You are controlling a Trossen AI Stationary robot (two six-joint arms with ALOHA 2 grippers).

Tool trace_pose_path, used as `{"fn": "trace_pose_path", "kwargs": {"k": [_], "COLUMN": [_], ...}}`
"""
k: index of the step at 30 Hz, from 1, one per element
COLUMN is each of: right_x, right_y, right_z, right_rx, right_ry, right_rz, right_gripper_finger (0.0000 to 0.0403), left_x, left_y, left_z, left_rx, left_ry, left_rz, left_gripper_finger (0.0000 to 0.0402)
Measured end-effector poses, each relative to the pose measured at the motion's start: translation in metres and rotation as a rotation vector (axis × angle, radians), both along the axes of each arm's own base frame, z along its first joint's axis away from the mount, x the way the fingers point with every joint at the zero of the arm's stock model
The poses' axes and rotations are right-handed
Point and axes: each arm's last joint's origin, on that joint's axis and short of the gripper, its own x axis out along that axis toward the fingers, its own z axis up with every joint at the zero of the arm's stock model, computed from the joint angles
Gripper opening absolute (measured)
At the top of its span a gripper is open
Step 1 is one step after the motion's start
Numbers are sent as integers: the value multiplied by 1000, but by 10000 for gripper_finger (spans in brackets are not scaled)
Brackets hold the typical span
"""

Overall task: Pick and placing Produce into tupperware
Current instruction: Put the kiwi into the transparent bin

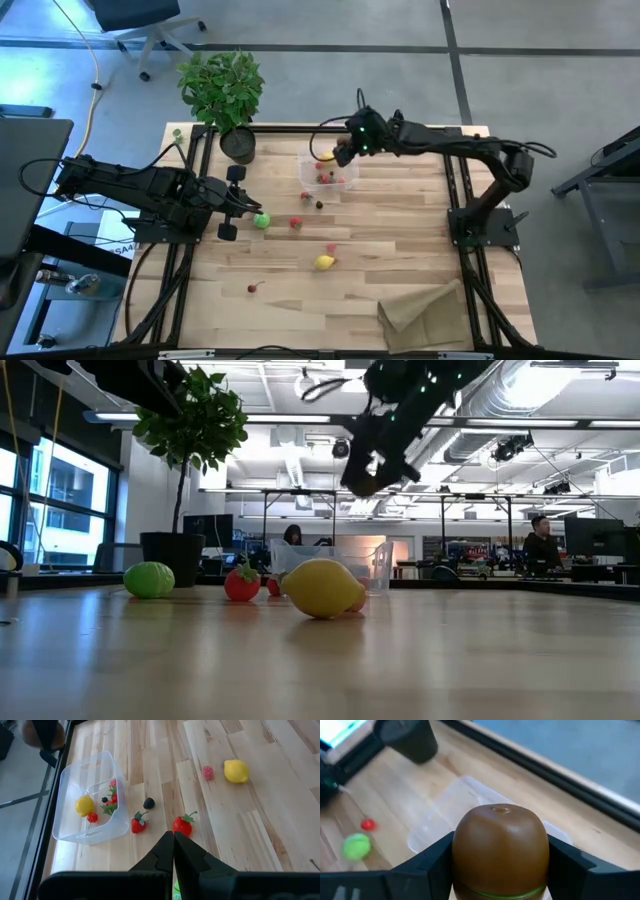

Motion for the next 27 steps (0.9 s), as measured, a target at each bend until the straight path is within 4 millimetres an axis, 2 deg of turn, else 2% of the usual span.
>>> {"fn": "trace_pose_path", "kwargs": {"k": [5,11,19,27], "right_x": [11,38,71,80], "right_y": [-18,-31,-41,-44], "right_z": [-24,-30,-51,-81], "right_rx": [60,74,126,214], "right_ry": [94,291,503,558], "right_rz": [45,138,239,266], "right_gripper_finger": [231,231,231,231], "left_x": [0,0,0,0], "left_y": [0,0,0,0], "left_z": [0,0,0,0], "left_rx": [0,0,0,0], "left_ry": [1,0,0,0], "left_rz": [0,0,0,0], "left_gripper_finger": [3,3,3,3]}}
